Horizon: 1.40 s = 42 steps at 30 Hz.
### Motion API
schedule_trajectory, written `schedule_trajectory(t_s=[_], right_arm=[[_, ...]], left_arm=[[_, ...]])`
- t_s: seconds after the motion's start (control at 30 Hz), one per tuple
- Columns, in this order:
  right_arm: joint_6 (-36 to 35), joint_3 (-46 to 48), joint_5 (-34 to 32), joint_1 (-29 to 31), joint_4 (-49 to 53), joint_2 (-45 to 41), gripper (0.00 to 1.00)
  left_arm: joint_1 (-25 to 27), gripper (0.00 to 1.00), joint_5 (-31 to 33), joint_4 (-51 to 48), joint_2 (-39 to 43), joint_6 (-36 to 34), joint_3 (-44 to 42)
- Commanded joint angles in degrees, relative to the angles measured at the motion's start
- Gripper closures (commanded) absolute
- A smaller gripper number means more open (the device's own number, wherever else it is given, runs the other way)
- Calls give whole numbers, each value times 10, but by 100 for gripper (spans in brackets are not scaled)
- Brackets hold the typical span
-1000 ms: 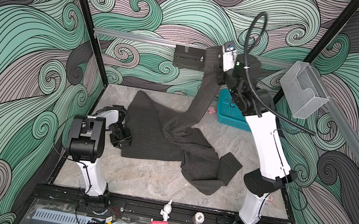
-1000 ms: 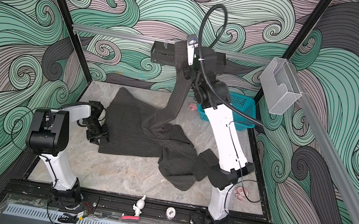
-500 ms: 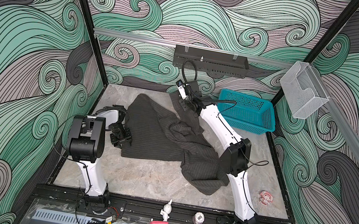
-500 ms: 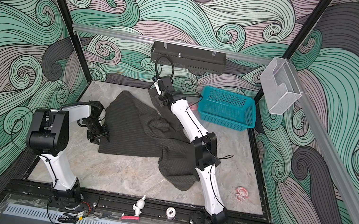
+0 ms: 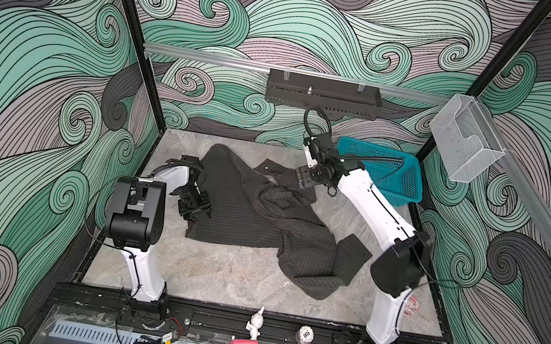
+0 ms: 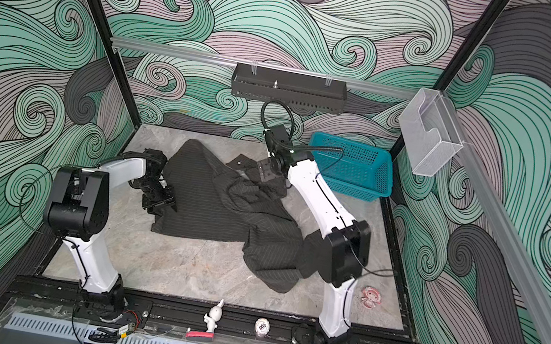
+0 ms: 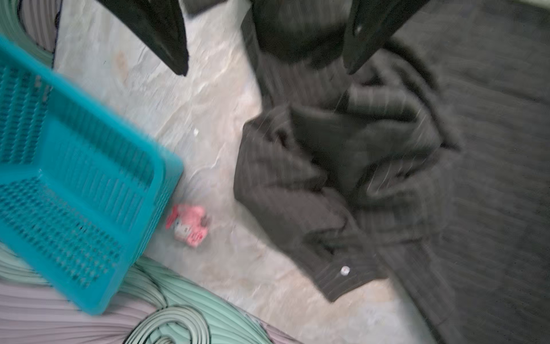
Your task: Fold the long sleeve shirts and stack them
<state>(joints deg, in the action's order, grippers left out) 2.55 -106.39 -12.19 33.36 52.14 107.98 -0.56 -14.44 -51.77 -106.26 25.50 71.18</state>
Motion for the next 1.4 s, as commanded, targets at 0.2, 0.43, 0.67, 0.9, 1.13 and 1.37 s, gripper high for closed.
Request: schedule_trajectory(t_s=[0.2,0.43,0.67,0.9,1.13,1.37], right_arm=[[172,298,128,58,-18,-117,32],[217,387,185,39,-72,-115,31],[270,423,190,0,-70,-83,30],[276,443,202,-29,-62,-129,30],[272,415,228,-28,-67,-101,28],[296,422,221,-24,-54,-86,28]], left_arm=[[14,57,96,-73,-56,-31,31],[14,59,221,-141,-80,-61,47],[-12,60,320,-170,-83,-52,49],[-65,67,320,-181,-26,-48,46],[41,56,149,-141,42,-2,61],[55,61,40,-60,-26,38,13]])
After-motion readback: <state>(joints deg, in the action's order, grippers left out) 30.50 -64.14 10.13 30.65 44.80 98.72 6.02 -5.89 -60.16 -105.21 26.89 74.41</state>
